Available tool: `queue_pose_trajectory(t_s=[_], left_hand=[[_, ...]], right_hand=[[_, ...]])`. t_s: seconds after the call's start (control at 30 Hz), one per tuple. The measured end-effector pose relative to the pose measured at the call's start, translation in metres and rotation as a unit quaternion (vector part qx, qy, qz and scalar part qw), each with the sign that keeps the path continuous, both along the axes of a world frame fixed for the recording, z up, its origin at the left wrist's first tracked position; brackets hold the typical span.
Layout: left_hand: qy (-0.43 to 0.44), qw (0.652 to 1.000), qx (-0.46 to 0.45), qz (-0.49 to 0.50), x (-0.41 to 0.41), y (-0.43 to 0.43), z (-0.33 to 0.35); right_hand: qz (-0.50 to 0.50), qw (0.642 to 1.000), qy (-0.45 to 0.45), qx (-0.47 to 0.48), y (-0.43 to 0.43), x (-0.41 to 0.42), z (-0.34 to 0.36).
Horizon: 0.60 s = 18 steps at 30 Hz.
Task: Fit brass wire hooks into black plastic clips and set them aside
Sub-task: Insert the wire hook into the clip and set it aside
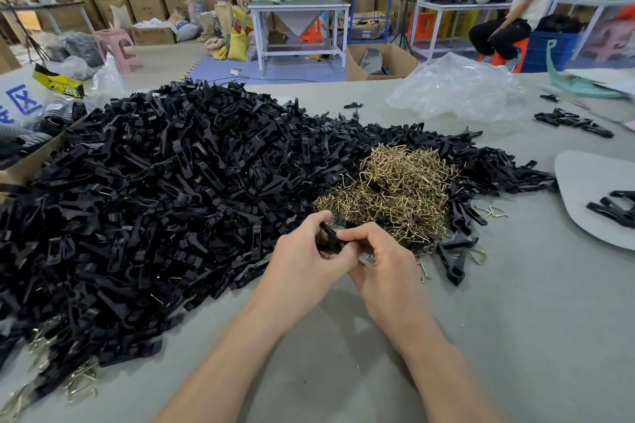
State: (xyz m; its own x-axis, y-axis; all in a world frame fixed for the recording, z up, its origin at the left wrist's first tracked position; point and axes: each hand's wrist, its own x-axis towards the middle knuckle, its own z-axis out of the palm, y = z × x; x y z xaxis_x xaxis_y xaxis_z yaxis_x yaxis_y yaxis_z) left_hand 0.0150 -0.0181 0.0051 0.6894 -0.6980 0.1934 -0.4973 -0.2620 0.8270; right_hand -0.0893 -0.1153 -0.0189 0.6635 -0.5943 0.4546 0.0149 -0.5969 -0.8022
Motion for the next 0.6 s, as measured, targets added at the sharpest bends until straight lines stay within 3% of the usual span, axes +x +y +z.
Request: queue_pose_trajectory(t_s=[0.6], left_hand=[[0.019, 0.999, -0.031, -0.004, -0.0016, -0.0027, -0.0027]], right_hand=[[-0.02, 0.999, -0.004, -0.031, 0.0017, -0.0011, -0.002]])
